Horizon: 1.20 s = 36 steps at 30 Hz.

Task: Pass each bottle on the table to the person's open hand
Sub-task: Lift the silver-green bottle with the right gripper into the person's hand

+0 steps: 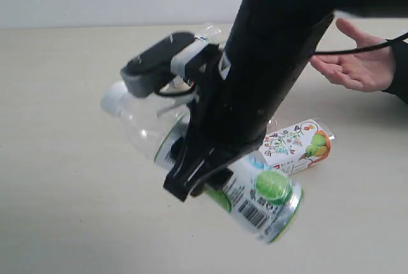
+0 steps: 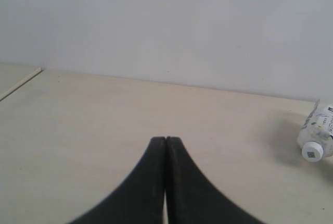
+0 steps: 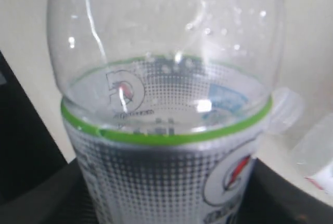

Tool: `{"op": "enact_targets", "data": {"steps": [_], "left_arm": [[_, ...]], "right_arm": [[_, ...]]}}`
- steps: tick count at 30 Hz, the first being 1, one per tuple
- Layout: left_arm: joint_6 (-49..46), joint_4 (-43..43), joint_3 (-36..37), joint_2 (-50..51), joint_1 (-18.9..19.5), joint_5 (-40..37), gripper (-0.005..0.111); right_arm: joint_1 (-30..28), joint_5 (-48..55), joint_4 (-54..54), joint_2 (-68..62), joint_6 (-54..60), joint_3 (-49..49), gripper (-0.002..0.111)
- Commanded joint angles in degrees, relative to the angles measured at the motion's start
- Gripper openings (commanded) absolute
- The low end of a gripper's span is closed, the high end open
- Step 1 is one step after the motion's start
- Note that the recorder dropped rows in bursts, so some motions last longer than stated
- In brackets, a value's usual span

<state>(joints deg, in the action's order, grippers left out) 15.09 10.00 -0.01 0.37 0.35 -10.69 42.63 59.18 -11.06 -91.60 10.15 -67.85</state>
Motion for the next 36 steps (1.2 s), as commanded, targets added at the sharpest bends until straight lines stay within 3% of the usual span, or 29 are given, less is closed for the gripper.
{"op": "enact_targets", "data": {"steps": [1,5,15,25,30,36], "left_arm": [[0.0,-0.1,0.0,-0.4,-0.3,0.3,0.000],[0.0,-0.1,0.0,-0.4,-0.3,0.3,0.000],[0.0,-0.1,0.0,-0.4,-0.3,0.3,0.000],[0.0,-0.1,0.0,-0.4,-0.3,0.3,0.000],[0.0,-0.1,0.0,-0.4,-0.3,0.3,0.000],[0.0,-0.1,0.0,-0.4,-0.3,0.3,0.000]], "right_arm": [[0.1,0.7,15.0,6.3,-10.5,-1.2,0.000],[-3.2,1.1,25.9,9.3,-17.8,-1.2,0.000],[-22.9,2.2,26.2,10.2,-17.2,-1.2,0.000],[-38.4,0.1,22.9,10.0,-15.0,-1.2,0.000],[-42.7,-0.3,18.6,7.1,-11.8,-1.2,0.000],[-42.8,-2.5,17.3,1.5,-9.2,-1.2,0.000]]}}
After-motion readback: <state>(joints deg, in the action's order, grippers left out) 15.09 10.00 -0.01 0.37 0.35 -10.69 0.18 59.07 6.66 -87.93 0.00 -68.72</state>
